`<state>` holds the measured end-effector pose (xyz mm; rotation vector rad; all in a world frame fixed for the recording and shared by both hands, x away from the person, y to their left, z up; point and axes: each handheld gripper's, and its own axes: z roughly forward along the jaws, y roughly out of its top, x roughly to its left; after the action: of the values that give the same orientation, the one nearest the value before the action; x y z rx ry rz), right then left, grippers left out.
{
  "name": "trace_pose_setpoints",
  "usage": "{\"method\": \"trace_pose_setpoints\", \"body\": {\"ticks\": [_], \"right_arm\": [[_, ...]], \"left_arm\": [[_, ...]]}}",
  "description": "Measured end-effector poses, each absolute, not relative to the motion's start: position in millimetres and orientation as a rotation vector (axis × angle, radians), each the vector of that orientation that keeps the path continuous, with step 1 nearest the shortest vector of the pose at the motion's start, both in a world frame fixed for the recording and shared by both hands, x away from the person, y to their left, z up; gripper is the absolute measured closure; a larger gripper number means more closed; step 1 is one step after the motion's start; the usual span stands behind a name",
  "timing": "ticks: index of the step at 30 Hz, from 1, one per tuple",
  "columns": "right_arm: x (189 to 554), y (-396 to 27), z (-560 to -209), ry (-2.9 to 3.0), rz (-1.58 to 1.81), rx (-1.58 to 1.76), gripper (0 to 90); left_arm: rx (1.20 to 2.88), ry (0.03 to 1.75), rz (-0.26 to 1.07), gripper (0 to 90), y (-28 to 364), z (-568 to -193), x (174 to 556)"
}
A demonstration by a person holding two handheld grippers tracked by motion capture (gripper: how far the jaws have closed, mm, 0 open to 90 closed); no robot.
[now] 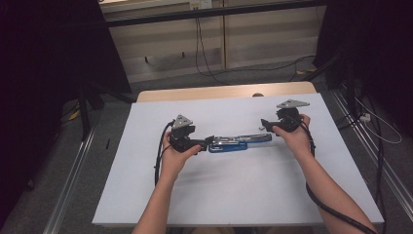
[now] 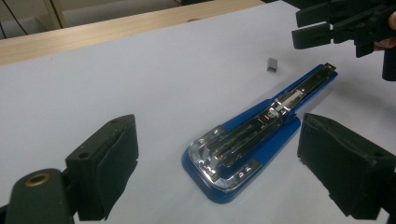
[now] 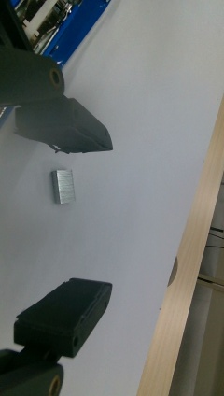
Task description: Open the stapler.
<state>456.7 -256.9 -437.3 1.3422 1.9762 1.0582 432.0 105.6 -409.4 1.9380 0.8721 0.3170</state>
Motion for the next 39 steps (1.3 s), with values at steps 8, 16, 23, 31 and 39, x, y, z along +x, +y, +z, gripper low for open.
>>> {"method": "trace_pose_setpoints", "body": {"ticks": [8,16,23,31,39], "right_arm": [[467.2,-253.4,-445.4,2.029,1.022,1.345,32.6],[472.2,-260.8,-449.8,2.073,1.001,1.323,40.1],[474.1,-259.8,-452.4,2.119,1.023,1.317,48.5],[481.0,-253.5,-453.8,2.157,1.009,1.342,50.0],[484.3,-244.9,-458.5,2.196,0.955,1.363,52.7]], "left_arm": [[1.937,0.867,0.326,12.2,106.2,-408.9,432.2],[1.937,0.874,0.331,12.2,107.3,-409.4,432.9],[1.935,0.887,0.319,12.2,107.8,-410.6,434.2],[1.939,0.889,0.314,12.2,108.5,-411.6,434.8],[1.927,0.896,0.321,12.2,111.3,-410.2,434.7]]}}
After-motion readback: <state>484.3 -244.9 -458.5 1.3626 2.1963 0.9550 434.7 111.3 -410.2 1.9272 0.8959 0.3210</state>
